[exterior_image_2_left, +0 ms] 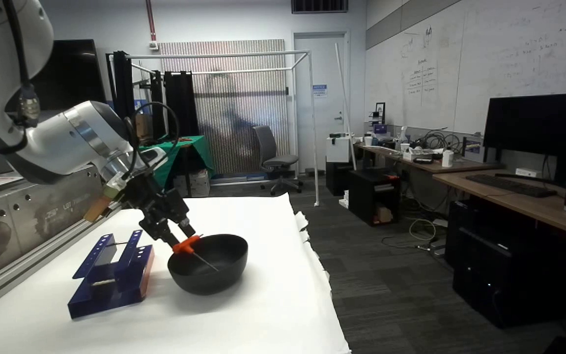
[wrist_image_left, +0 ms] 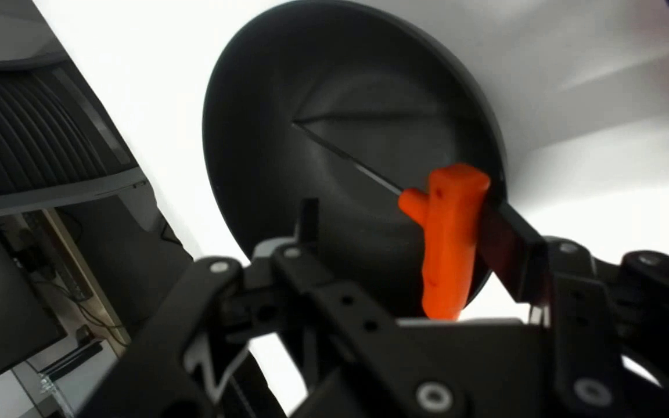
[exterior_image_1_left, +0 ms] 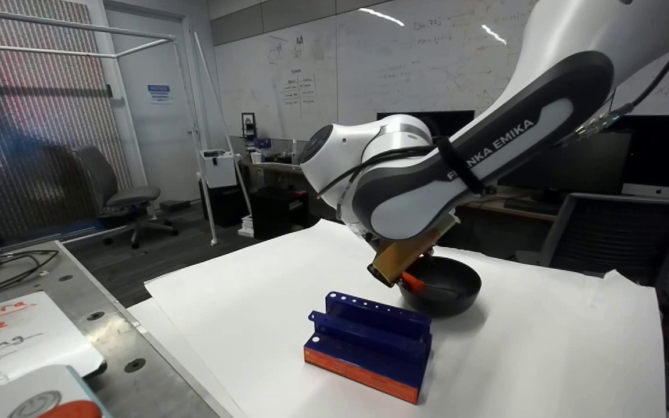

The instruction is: Pick up the orange object tool and put it in the bowl

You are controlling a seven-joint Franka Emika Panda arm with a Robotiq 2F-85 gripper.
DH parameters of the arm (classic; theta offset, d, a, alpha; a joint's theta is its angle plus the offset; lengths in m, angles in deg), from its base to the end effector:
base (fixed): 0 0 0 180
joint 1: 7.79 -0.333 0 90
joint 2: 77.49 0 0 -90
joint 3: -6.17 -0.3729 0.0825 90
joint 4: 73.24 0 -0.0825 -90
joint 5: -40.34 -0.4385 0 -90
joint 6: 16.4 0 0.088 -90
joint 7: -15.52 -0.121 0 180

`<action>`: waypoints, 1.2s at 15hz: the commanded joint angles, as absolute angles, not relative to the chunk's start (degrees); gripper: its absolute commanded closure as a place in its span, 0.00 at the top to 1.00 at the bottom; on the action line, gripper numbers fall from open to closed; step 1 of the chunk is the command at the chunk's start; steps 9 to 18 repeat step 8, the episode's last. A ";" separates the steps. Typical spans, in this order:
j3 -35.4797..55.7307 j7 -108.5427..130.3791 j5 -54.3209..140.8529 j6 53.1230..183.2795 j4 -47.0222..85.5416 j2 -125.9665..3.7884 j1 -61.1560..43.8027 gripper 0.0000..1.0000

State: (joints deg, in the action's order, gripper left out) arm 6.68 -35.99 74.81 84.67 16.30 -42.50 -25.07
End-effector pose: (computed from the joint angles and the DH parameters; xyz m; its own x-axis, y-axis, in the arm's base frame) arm 0.7175 0.1569 0.2796 0.9427 -0.3173 0.1029 -0.3092 -0.7154 0.6266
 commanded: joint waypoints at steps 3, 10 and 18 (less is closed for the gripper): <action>4.84 -30.95 68.21 89.83 17.84 -44.95 -22.34 1.00; 6.51 -30.00 65.51 90.08 16.67 -43.61 -23.68 1.00; 6.51 -30.00 65.51 90.08 16.67 -43.61 -23.68 1.00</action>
